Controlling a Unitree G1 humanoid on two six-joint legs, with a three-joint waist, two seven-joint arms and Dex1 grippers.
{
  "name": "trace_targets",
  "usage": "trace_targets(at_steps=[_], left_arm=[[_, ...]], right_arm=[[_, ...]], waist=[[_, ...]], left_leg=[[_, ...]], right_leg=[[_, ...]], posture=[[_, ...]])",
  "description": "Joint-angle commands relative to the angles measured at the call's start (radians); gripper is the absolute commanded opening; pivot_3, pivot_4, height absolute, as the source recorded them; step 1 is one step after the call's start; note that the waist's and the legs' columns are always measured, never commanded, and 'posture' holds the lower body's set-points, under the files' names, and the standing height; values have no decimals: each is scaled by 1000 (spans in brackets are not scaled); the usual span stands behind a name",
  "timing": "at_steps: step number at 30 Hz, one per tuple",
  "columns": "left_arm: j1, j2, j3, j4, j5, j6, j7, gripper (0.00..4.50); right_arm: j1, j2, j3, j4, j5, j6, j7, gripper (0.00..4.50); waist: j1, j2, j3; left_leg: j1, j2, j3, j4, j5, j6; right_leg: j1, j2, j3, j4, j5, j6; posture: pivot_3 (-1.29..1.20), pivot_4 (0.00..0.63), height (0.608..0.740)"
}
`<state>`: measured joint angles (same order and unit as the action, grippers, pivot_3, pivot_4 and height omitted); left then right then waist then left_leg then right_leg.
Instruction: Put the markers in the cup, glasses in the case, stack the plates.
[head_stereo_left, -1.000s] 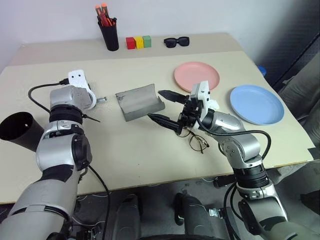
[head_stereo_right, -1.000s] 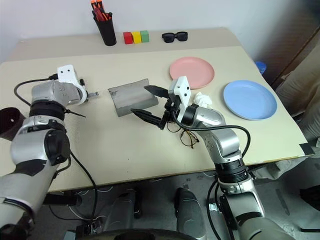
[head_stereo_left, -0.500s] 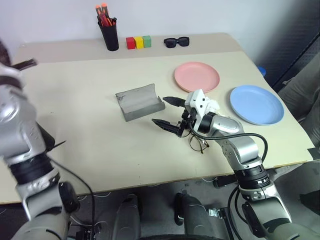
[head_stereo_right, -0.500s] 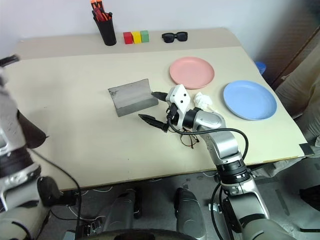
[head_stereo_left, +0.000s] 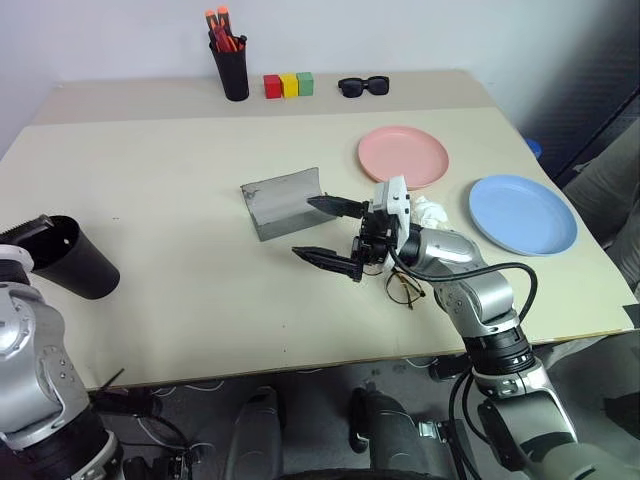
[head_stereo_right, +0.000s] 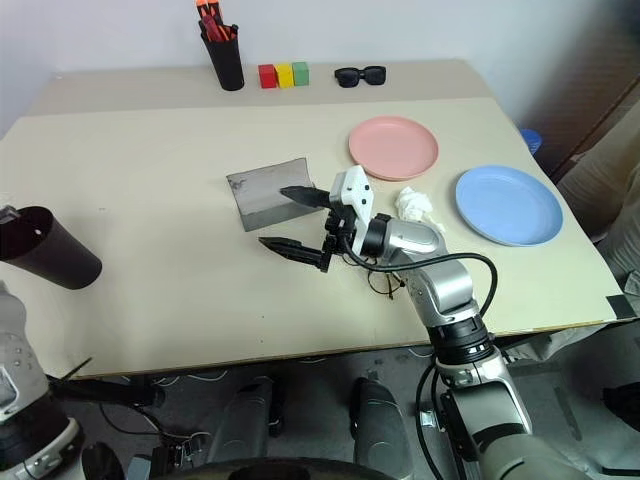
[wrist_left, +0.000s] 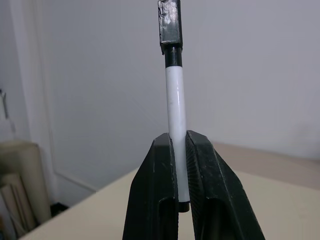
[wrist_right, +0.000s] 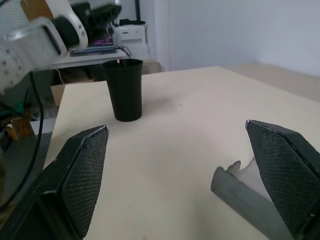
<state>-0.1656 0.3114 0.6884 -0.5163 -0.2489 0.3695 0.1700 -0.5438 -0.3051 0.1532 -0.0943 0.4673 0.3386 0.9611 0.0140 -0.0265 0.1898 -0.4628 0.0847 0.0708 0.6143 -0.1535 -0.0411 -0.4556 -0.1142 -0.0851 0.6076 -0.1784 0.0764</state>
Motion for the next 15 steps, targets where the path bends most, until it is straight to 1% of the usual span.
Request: trace_targets(at_steps=[1, 7, 15], left_arm=[[20, -22, -34, -44, 43, -43, 21, 18], [72, -86, -69, -32, 110, -103, 63, 18], [119, -109, -81, -9, 159, -147, 81, 18]], right_arm=[[-16, 7, -8, -34, 13, -12, 3, 4500], [-8, 8, -12, -48, 5, -13, -15, 4500], [1, 4, -12, -60, 6, -10, -28, 4500]], waist=[[-1, 0, 0], [-1, 0, 0], [-2, 0, 0]], left_leg=[[0, 0, 0, 0, 0, 0], [0, 0, 1, -1, 0, 0], [-1, 0, 1, -1, 0, 0]], right_leg=[[0, 0, 0, 0, 0, 0], [0, 0, 0, -2, 0, 0], [1, 0, 0, -7, 1, -1]], posture=[[0, 150, 740], [0, 150, 740], [0, 150, 740]])
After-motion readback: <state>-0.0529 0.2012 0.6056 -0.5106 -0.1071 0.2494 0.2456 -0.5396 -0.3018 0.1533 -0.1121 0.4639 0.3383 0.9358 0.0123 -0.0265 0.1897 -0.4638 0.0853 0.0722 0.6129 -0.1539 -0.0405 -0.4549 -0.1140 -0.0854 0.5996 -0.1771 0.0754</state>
